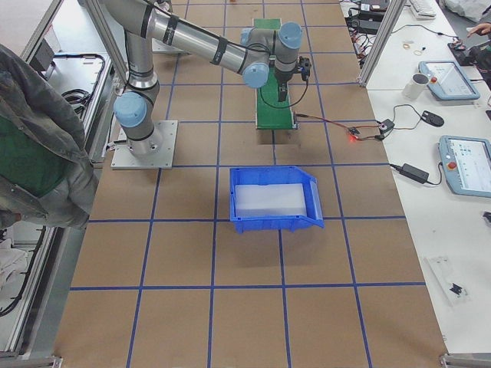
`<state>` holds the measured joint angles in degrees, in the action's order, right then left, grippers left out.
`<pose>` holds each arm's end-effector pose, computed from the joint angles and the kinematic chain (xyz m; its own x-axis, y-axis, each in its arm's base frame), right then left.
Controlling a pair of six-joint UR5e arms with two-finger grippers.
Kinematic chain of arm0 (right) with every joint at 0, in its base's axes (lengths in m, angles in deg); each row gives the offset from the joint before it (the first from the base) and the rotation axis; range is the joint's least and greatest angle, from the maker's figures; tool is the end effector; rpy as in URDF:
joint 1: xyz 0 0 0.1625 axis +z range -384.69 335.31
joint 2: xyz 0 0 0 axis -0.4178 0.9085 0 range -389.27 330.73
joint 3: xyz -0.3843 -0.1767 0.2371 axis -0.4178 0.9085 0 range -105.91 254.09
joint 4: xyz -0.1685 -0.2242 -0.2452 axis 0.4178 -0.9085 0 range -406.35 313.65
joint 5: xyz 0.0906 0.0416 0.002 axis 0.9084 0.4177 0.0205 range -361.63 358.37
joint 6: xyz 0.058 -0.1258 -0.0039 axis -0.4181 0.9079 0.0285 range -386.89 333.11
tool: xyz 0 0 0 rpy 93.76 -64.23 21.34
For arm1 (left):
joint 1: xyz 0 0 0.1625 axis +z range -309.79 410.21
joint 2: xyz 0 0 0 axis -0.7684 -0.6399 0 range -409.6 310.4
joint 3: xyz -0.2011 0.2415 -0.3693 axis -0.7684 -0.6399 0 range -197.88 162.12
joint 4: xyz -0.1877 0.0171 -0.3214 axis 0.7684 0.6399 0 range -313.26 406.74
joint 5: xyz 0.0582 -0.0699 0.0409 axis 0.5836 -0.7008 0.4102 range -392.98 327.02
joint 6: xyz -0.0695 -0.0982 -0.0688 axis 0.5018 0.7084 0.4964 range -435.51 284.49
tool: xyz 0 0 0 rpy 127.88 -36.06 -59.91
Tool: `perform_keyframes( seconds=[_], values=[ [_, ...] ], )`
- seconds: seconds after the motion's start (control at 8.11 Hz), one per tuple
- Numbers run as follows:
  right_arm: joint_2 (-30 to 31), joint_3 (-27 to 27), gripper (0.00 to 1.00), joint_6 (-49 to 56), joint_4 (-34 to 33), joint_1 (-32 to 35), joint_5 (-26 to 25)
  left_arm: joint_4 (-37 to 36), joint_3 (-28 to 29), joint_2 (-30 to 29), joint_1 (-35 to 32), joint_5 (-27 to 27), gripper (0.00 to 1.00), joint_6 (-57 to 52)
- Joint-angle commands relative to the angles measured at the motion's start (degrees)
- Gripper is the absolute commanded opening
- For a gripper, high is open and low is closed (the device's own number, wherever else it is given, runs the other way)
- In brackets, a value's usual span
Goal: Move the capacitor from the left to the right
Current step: 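Lower the right gripper toward the capacitor riding along the belt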
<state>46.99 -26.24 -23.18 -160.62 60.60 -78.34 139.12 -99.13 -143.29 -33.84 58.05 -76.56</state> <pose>0.1209 -0.5448 0.3572 -0.9733 0.0142 -0.2292 0.0189 0.9997 -0.0183 -0.0799 -0.4948 0.5433 -0.9961 -0.0862 -0.0186 -0.0852 0.9953 -0.0464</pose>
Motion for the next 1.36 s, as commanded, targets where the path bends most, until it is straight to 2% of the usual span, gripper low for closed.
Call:
perform_keyframes(
  seconds=[0.0, 0.25, 1.23],
  values=[
    [-1.0, -0.6, 0.99, -2.2, -0.1, 0.0, 3.8, 0.1, 0.0, -0.1, -0.1, -0.3, 1.00, 0.0],
    [-1.6, -1.8, 0.99, -2.0, -0.3, 0.0, 5.6, 0.1, 0.0, -0.4, -0.2, -0.7, 1.00, 0.1],
    [-3.0, -2.0, 0.99, -2.1, 0.2, -0.4, 4.5, 0.1, -0.1, -0.3, -0.5, -0.6, 1.00, 0.3]
  ],
)
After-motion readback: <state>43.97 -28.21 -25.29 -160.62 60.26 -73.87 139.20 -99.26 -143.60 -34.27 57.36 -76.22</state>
